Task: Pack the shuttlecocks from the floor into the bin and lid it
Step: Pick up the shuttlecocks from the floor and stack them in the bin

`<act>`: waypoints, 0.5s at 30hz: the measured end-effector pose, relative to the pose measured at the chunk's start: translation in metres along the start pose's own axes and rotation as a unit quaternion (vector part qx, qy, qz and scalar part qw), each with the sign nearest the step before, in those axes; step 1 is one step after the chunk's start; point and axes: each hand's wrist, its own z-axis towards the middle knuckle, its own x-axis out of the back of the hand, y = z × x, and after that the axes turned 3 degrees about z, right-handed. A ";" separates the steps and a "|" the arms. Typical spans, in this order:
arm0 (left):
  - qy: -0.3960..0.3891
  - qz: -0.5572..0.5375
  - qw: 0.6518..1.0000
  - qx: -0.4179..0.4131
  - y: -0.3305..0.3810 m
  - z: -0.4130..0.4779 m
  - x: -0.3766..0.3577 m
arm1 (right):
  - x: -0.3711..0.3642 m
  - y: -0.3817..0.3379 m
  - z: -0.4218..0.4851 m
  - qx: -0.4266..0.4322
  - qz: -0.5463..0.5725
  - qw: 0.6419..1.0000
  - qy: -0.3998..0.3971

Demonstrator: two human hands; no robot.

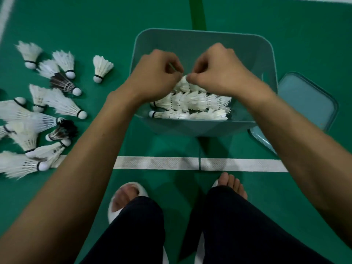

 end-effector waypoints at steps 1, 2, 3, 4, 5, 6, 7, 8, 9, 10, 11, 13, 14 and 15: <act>0.054 -0.012 0.998 -0.002 -0.008 -0.008 0.009 | -0.006 -0.016 -0.004 0.035 0.019 0.999 0.012; 0.101 -0.022 0.995 0.001 -0.018 -0.015 0.018 | -0.012 -0.031 -0.006 0.061 0.032 0.997 0.018; 0.142 -0.033 0.989 0.010 -0.029 -0.022 0.025 | -0.020 -0.046 -0.008 0.083 0.037 0.996 0.017; 0.176 -0.038 0.983 0.026 -0.042 -0.030 0.031 | -0.029 -0.059 -0.011 0.111 0.030 0.993 0.011; 0.201 -0.035 0.978 0.046 -0.056 -0.037 0.035 | -0.040 -0.073 -0.013 0.155 0.016 0.988 0.005; 0.220 -0.025 0.973 0.068 -0.071 -0.046 0.038 | -0.053 -0.085 -0.015 0.206 -0.001 0.978 -0.003; 0.234 -0.018 0.968 0.093 -0.086 -0.054 0.039 | -0.068 -0.097 -0.016 0.254 -0.019 0.967 -0.014; 0.246 -0.014 0.961 0.123 -0.101 -0.063 0.039 | -0.084 -0.109 -0.018 0.287 -0.034 0.957 -0.028; 0.259 -0.013 0.953 0.156 -0.117 -0.074 0.038 | -0.100 -0.119 -0.019 0.300 -0.049 0.952 -0.045; 0.274 -0.013 0.942 0.192 -0.132 -0.084 0.038 | -0.115 -0.127 -0.019 0.304 -0.061 0.949 -0.058; 0.290 -0.011 0.928 0.233 -0.147 -0.094 0.037 | -0.131 -0.134 -0.018 0.302 -0.071 0.948 -0.072; 0.318 -0.012 0.889 0.328 -0.177 -0.115 0.034 | -0.160 -0.142 -0.015 0.287 -0.081 0.948 -0.113; 0.332 -0.021 0.865 0.376 -0.190 -0.125 0.031 | -0.174 -0.144 -0.012 0.278 -0.084 0.948 -0.129; 0.347 -0.033 0.838 0.420 -0.204 -0.135 0.029 | -0.188 -0.147 -0.007 0.271 -0.090 0.947 -0.147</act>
